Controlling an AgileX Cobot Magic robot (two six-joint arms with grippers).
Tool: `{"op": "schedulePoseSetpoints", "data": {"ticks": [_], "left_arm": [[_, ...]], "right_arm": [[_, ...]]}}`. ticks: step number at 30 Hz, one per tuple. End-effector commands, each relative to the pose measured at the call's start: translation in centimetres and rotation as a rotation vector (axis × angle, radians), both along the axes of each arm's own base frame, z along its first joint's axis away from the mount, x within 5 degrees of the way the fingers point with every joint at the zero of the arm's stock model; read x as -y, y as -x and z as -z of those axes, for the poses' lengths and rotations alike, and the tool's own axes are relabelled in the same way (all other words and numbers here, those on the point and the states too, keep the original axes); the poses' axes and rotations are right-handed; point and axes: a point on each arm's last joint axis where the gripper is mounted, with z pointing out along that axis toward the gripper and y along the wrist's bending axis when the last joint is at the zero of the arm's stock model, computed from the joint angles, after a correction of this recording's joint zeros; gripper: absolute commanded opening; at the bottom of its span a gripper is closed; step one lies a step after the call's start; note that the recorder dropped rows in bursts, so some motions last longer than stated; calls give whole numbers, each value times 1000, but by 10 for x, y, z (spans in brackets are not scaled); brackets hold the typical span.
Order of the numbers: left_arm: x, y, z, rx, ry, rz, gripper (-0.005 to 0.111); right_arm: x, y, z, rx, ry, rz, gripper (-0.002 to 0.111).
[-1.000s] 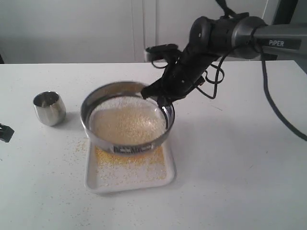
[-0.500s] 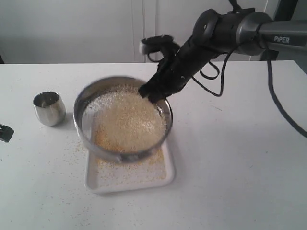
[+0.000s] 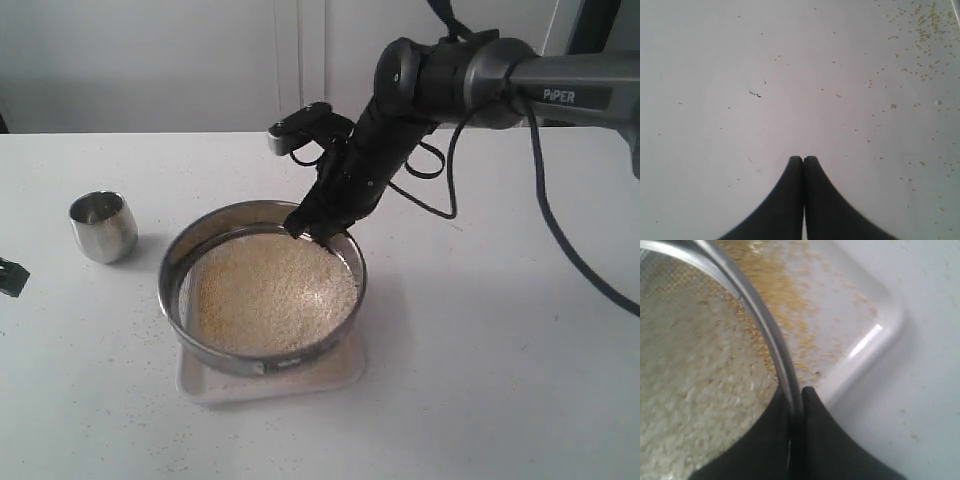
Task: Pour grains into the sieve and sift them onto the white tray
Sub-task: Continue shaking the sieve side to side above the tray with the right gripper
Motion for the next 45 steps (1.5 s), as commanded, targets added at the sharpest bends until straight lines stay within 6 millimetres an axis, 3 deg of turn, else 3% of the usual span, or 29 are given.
{"op": "schedulePoseSetpoints", "data": {"ticks": [1, 4, 5, 8, 9, 10, 11, 14, 15, 19, 20, 21, 24, 25, 28, 29, 32, 33, 36, 38, 40, 41, 43, 44, 45], "left_arm": [[1, 3, 0, -7, 2, 3, 0], [1, 3, 0, -7, 2, 3, 0], [1, 3, 0, -7, 2, 3, 0], [1, 3, 0, -7, 2, 3, 0], [1, 3, 0, -7, 2, 3, 0], [1, 3, 0, -7, 2, 3, 0], [1, 3, 0, -7, 2, 3, 0], [1, 3, 0, -7, 2, 3, 0], [1, 3, 0, -7, 2, 3, 0], [1, 3, 0, -7, 2, 3, 0], [1, 3, 0, -7, 2, 3, 0], [1, 3, 0, -7, 0, 3, 0], [1, 3, 0, -7, 0, 3, 0], [1, 3, 0, -7, 0, 3, 0], [1, 3, 0, -6, -2, 4, 0], [1, 3, 0, -6, -2, 4, 0], [1, 3, 0, -6, -2, 4, 0], [1, 3, 0, -6, -2, 4, 0], [1, 3, 0, -3, -1, 4, 0], [1, 3, 0, 0, -1, 5, 0], [1, 3, 0, 2, -2, 5, 0], [1, 3, 0, 4, -2, 6, 0], [1, 2, -1, 13, -2, 7, 0], [1, 2, -1, 15, -1, 8, 0], [1, 2, -1, 15, -1, 8, 0]], "right_arm": [[2, -9, -14, -6, -141, 264, 0], [-6, 8, -12, 43, -14, -228, 0], [-4, 8, -11, 48, 14, -235, 0], [12, -14, -13, 39, -53, 295, 0], [12, -16, -14, 19, -95, 394, 0], [10, -15, -15, 21, -102, 370, 0], [4, -11, -14, 20, -95, 290, 0], [-7, 9, -10, 70, 54, -251, 0], [-4, 9, -9, 85, 104, -279, 0], [12, -12, -13, 109, 75, 315, 0], [10, -10, -12, 85, 62, 327, 0], [4, -5, -12, 79, 83, 223, 0], [-9, 15, -12, 64, 202, -206, 0], [-7, 12, -12, 86, 220, -174, 0], [9, -10, -18, 88, 85, 315, 0], [7, -8, -18, 39, 44, 308, 0], [-6, 9, -19, -26, 15, -108, 0], [-2, 4, -19, -18, 14, -55, 0], [19, -15, -21, -48, -69, 344, 0], [14, -5, -20, -109, -79, 150, 0], [9, 11, -21, -124, -67, -225, 0], [14, 8, -20, -112, -35, -194, 0], [32, -16, -22, -57, -45, 280, 0], [35, -20, -22, -64, -71, 410, 0], [35, -21, -23, -61, -81, 409, 0]]}}
